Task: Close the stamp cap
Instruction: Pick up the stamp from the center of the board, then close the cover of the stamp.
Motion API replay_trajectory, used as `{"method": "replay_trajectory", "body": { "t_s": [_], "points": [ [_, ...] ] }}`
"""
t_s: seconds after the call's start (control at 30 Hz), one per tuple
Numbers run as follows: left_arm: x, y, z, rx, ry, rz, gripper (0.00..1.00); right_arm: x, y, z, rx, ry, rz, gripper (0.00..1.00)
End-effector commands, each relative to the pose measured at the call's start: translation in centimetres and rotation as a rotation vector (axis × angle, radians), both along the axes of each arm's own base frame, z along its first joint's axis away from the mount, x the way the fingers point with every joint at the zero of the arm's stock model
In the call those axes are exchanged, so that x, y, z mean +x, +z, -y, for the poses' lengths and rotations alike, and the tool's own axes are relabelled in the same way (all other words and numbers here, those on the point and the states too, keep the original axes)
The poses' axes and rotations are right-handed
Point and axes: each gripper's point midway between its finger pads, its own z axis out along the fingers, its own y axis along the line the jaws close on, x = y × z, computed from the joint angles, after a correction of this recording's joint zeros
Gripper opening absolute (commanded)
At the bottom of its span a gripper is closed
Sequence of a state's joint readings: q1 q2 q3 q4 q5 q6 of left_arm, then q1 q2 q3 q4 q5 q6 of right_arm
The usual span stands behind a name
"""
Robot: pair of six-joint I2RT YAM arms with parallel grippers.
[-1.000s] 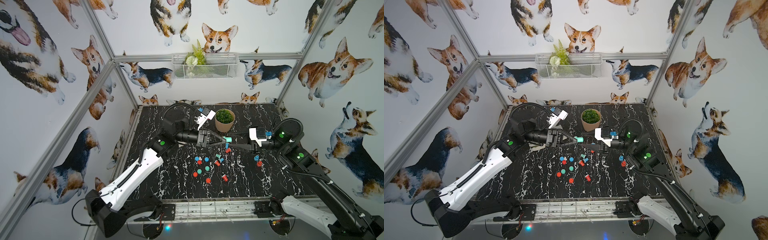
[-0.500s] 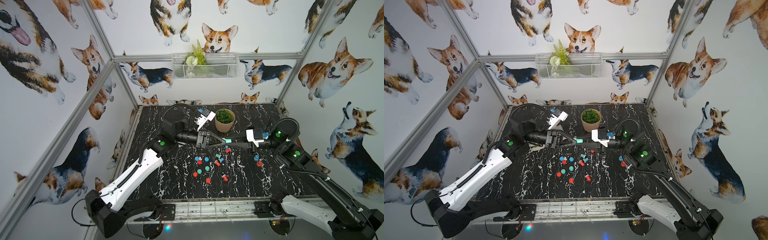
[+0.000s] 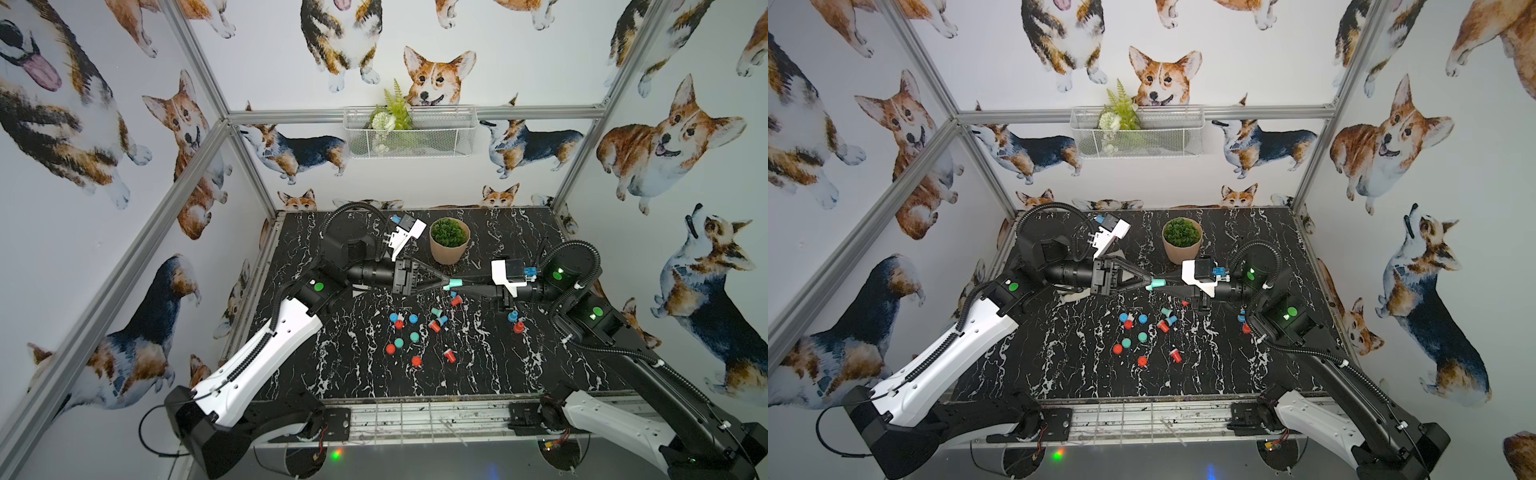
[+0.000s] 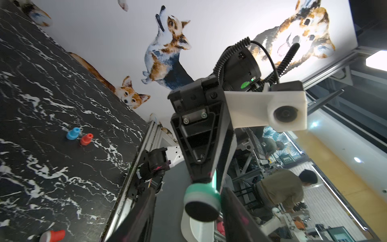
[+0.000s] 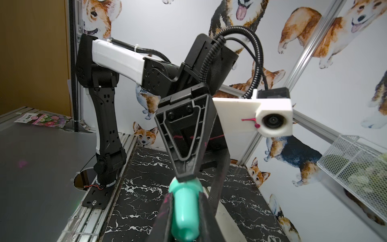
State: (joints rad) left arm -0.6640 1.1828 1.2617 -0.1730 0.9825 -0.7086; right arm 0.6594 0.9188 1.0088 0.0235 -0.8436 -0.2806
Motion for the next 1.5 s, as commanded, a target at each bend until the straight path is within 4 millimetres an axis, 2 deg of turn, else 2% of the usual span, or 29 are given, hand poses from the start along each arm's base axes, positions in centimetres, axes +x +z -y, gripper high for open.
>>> {"method": "replay_trajectory", "body": {
  "t_s": [0.0, 0.13, 0.3, 0.5, 0.53, 0.77, 1.03, 1.2, 1.3, 1.47],
  "points": [
    [2.2, -1.4, -1.3, 0.092, 0.154, 0.069, 0.58, 1.8, -1.3, -0.1, -0.017, -0.127, -0.139, 0.04],
    [4.7, -2.8, -3.8, 0.21, 0.332, 0.132, 0.6, 2.9, -2.8, -0.8, -0.041, -0.227, -0.3, 0.04],
    [7.9, -5.2, -7.4, 0.384, 0.526, 0.164, 0.61, 4.1, -6.2, -2.1, -0.129, -0.388, -0.496, 0.0],
    [11.1, -8.3, -11.8, 0.551, 0.685, 0.189, 0.62, 5.1, -11.5, -3.3, -0.275, -0.565, -0.737, 0.0],
    [11.6, -8.7, -12.5, 0.569, 0.707, 0.191, 0.62, 5.4, -13.5, -3.7, -0.332, -0.6, -0.803, 0.0],
    [14.9, -11.5, -16.7, 0.643, 0.837, 0.185, 0.62, 5.5, -20.5, -4.3, -0.554, -0.726, -1.042, 0.0],
    [16.2, -15.2, -20.3, 0.809, 0.951, 0.259, 0.62, 4.8, -27.0, -5.3, -0.828, -0.792, -1.185, 0.0],
    [16.1, -16.2, -21.7, 0.863, 1.007, 0.24, 0.62, 4.6, -30.4, -6.1, -0.927, -0.817, -1.225, 0.02],
    [15.9, -16.9, -22.3, 0.88, 1.044, 0.213, 0.62, 4.7, -32.0, -6.5, -0.959, -0.839, -1.258, 0.04],
    [15.7, -17.0, -23.2, 0.921, 1.07, 0.219, 0.62, 4.9, -33.4, -7.3, -0.974, -0.842, -1.285, 0.04]
  ]
}}
